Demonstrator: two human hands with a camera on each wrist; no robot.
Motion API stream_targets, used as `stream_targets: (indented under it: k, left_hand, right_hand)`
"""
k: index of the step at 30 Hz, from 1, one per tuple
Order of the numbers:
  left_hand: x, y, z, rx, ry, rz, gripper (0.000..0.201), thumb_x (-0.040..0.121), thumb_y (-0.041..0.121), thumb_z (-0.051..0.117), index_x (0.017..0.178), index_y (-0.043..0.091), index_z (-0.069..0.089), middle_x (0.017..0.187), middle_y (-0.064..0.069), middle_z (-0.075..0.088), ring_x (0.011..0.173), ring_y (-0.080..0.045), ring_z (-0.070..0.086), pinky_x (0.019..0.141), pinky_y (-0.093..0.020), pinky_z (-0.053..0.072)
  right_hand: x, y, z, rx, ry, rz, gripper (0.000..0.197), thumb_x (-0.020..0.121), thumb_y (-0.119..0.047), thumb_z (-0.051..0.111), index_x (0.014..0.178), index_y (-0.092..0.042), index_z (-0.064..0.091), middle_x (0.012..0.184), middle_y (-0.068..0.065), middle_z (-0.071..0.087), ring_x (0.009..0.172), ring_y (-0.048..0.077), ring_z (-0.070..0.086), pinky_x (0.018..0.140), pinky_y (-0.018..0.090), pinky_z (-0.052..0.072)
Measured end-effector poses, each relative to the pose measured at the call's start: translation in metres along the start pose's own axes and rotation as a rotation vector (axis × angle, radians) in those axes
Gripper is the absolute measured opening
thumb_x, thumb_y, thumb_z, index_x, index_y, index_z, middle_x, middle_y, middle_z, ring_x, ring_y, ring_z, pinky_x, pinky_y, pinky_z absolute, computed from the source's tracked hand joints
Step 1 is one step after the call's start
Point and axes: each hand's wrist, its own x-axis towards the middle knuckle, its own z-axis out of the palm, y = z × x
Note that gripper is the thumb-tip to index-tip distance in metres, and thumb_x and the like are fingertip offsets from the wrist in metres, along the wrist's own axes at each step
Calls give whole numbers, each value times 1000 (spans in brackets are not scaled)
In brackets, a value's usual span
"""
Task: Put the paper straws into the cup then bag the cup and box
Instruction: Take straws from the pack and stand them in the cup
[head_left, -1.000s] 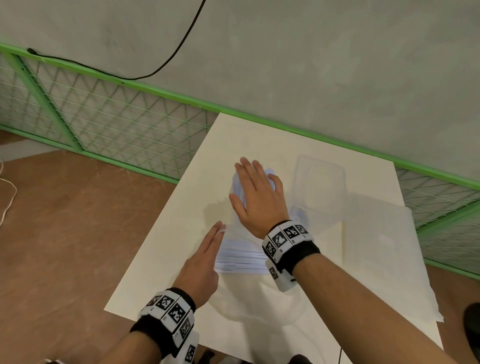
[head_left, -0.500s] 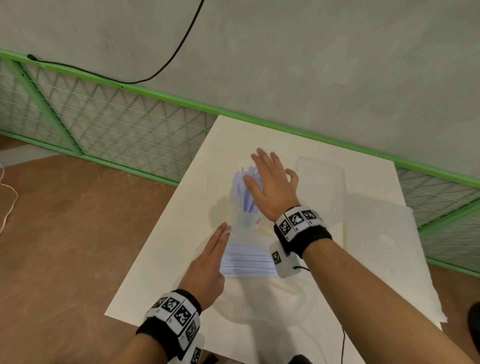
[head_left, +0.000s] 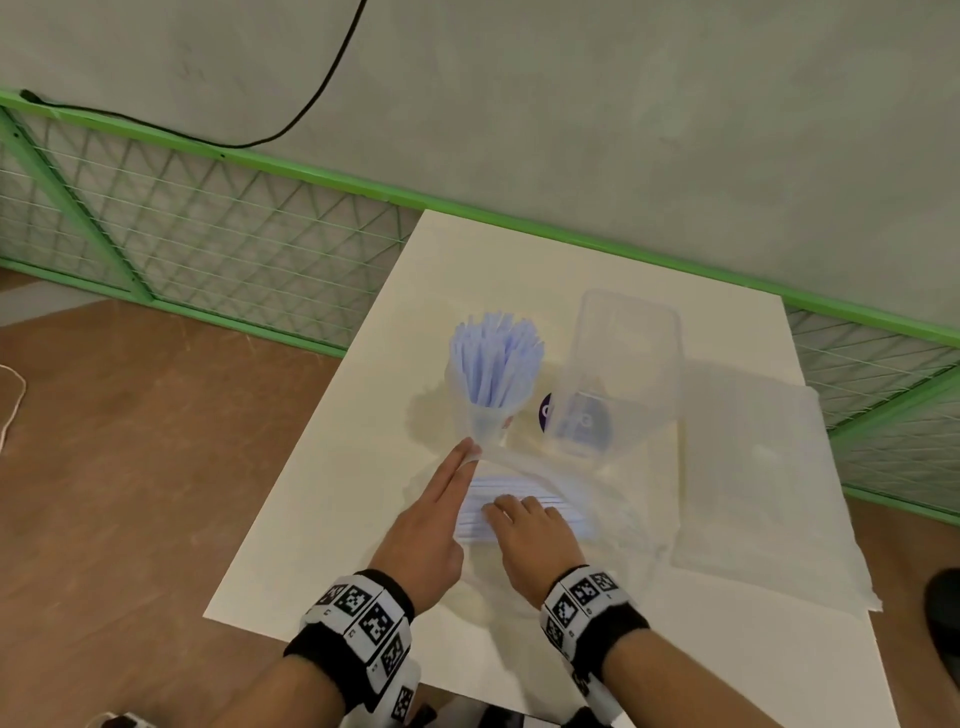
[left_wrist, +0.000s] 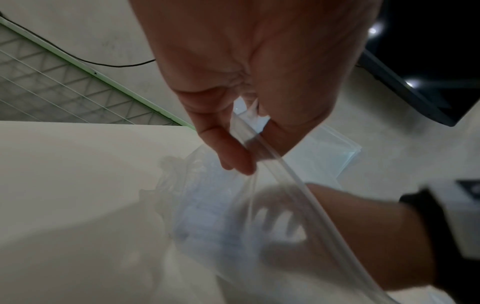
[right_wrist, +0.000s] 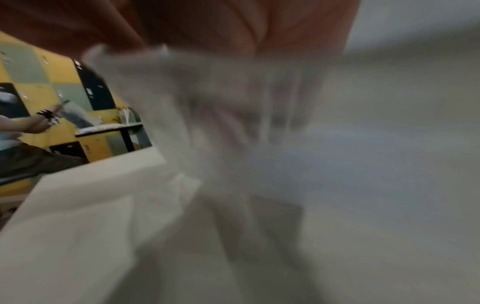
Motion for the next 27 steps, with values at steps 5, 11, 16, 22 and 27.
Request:
stream_targets:
  k: [5, 11, 16, 22, 27]
  left_hand:
    - [-4, 1, -1, -3, 7, -34, 101, 77, -14, 46, 155, 37, 8, 152, 42, -14, 119, -9, 55, 85, -26, 53]
    - [-7, 0, -4, -6, 23, -47, 99, 78, -14, 45, 156, 36, 8, 153, 41, -14, 126, -3, 48, 87, -19, 50]
    - [-7, -2, -6, -15, 37, -51, 102, 76, -16, 45, 156, 37, 9, 153, 42, -13, 128, -3, 46, 91, -24, 51]
    - [-6, -3, -5, -23, 50, -56, 103, 75, -16, 45, 155, 38, 10, 153, 41, -12, 125, -4, 47, 87, -19, 50]
    - [-5, -2, -4, -40, 52, -60, 103, 75, -16, 45, 155, 38, 10, 154, 41, -11, 128, -4, 46, 85, -14, 47]
  right_hand:
    - [3, -2, 16, -20, 17, 53, 35, 79, -10, 66, 115, -15, 63, 114, 4, 63, 99, 30, 62, 79, 42, 50]
    - [11, -4, 25, -90, 87, 72, 31, 44, -13, 87, 68, -20, 69, 69, -2, 63, 65, 24, 63, 57, 36, 52]
    - [14, -5, 15, -88, -56, 92, 21, 80, -11, 63, 99, -15, 68, 103, 5, 66, 103, 30, 58, 88, 44, 44]
    - [24, -3, 18, -193, -150, 92, 27, 89, -19, 55, 115, -13, 59, 119, 7, 59, 116, 31, 48, 99, 45, 32]
    - [24, -7, 18, -229, -196, 97, 19, 91, -22, 57, 108, -14, 60, 108, 8, 63, 109, 31, 54, 99, 47, 32]
